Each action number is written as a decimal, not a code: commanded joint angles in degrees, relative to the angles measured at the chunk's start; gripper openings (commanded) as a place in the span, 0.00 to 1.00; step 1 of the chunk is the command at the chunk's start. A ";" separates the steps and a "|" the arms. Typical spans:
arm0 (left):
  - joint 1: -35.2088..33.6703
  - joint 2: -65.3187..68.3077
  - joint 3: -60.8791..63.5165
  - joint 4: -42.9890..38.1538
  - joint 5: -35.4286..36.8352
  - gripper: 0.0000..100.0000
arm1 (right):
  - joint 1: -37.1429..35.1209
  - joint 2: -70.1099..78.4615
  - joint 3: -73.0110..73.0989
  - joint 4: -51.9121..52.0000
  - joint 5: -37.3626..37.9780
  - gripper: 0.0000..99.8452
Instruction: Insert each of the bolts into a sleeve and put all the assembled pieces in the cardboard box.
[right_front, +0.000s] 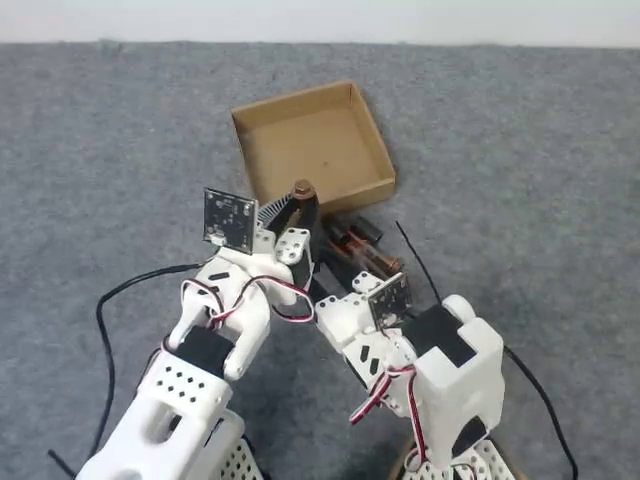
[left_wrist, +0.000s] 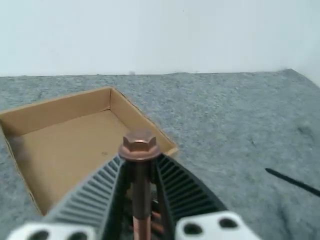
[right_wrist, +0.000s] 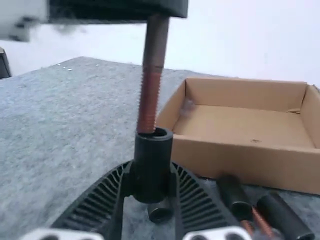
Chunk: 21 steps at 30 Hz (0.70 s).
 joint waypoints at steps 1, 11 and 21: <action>0.35 -2.90 -1.27 0.44 -0.70 0.01 | 1.27 -3.82 0.18 -1.10 0.88 0.01; 0.53 -2.73 0.84 -0.79 -0.79 0.01 | 1.19 -3.82 0.26 -1.10 0.88 0.01; 0.70 -2.64 1.01 -3.87 -0.79 0.01 | 1.01 -4.09 1.49 -1.54 0.97 0.01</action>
